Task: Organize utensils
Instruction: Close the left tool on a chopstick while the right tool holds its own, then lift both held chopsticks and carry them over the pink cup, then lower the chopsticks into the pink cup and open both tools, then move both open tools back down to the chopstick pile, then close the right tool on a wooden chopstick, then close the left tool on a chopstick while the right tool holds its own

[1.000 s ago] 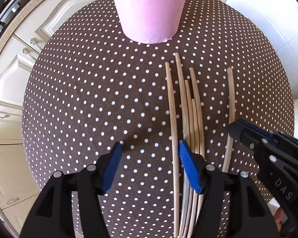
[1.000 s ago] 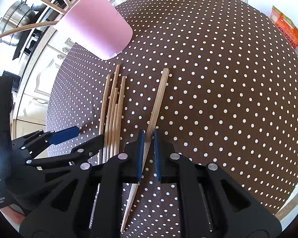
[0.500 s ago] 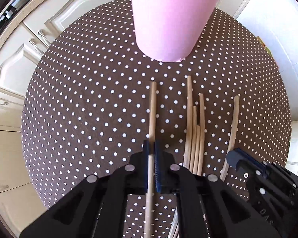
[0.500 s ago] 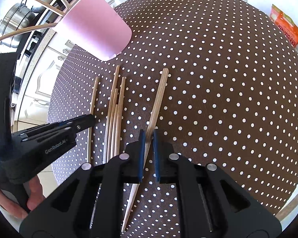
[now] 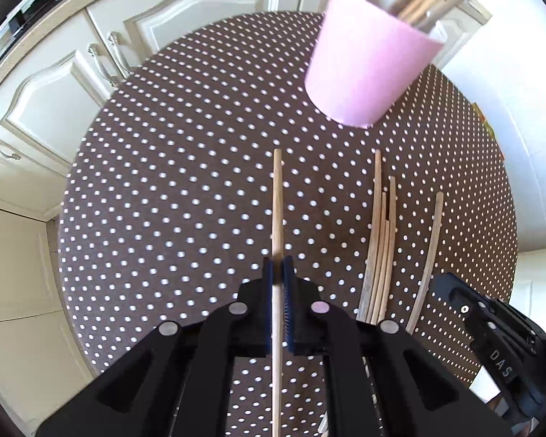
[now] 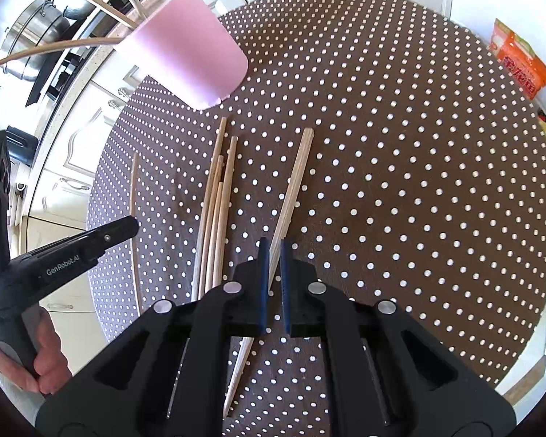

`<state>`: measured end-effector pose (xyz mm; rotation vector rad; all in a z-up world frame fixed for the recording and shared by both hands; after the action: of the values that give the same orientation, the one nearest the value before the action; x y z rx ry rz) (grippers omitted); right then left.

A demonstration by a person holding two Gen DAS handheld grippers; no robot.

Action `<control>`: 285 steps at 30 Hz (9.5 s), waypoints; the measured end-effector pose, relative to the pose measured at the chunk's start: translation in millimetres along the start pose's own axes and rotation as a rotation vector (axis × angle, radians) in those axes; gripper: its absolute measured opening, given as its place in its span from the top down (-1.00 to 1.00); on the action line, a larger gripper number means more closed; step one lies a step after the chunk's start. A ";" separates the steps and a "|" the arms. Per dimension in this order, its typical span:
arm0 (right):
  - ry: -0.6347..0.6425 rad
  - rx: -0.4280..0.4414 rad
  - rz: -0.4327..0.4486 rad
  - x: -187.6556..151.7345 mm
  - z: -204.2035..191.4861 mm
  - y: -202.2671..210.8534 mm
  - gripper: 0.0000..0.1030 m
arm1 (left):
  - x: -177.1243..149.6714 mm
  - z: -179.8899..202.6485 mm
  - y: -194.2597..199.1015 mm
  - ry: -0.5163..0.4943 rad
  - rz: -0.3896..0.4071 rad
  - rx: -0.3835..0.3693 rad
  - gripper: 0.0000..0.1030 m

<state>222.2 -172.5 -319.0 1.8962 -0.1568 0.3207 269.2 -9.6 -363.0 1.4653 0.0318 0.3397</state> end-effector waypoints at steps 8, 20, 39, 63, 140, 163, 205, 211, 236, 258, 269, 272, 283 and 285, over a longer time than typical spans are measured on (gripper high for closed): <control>-0.007 -0.061 -0.024 -0.3 4.3 5.8 0.86 | -21.8 -48.1 24.0 0.039 0.010 -0.021 0.89; -0.026 -0.276 -0.067 6.8 1.9 -13.2 -0.23 | -41.6 -82.8 42.7 0.059 0.006 -0.036 0.89; -0.053 -0.269 0.067 -7.5 -29.8 -16.4 0.85 | -2.3 -94.8 62.4 0.015 0.056 -0.061 0.89; -0.080 -0.227 0.564 79.8 -40.0 174.1 0.88 | 66.6 -69.3 193.0 0.038 0.360 -0.214 0.89; 0.029 -0.013 0.157 158.7 -51.2 82.0 0.70 | 128.6 20.4 159.4 -0.164 0.551 -0.283 0.63; 0.021 -0.107 0.246 132.7 -50.0 134.4 -0.51 | 103.7 6.5 207.0 -0.214 0.606 -0.253 0.20; -0.084 -0.207 0.009 -27.3 -10.9 68.2 -0.71 | -28.6 -51.0 165.1 -0.232 0.453 -0.220 -0.06; -0.086 -0.213 -0.062 -42.1 -3.6 38.1 -0.71 | -39.3 -57.7 132.0 -0.219 0.376 -0.183 -0.06; -0.011 -0.379 -0.160 -7.0 -16.5 -46.4 -0.71 | -64.1 -63.4 74.9 -0.195 0.202 -0.144 -0.06; 0.014 -0.295 -0.069 23.5 -17.5 -45.9 0.83 | -66.4 -42.1 61.4 -0.193 0.146 -0.180 -0.06; -0.070 -0.141 -0.035 20.7 19.2 -27.2 0.88 | -79.3 -6.8 46.0 -0.261 0.088 -0.194 -0.06; -0.082 -0.113 -0.033 15.6 26.3 -21.0 0.88 | -80.9 -0.6 40.1 -0.264 0.070 -0.194 -0.06; -0.103 -0.063 -0.050 19.0 20.5 -28.7 0.88 | -80.0 23.5 15.4 -0.283 0.030 -0.112 -0.06; -0.105 -0.058 -0.054 19.4 21.3 -29.7 0.88 | -79.7 25.8 11.6 -0.286 0.027 -0.088 -0.06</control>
<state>251.6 -181.3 -346.7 1.8573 -0.1835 0.1779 196.9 -53.3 -363.4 1.4160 -0.2307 0.1493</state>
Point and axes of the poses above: each gripper's, at about its wrist camera, not at the fingertips, and y roughly against the way its jaws point, z to its right, x to its top, the point moved 8 cm from there along -y, roughly the way its jaws point, and after that the axes turned 7 degrees about y, right-handed, at the moved point
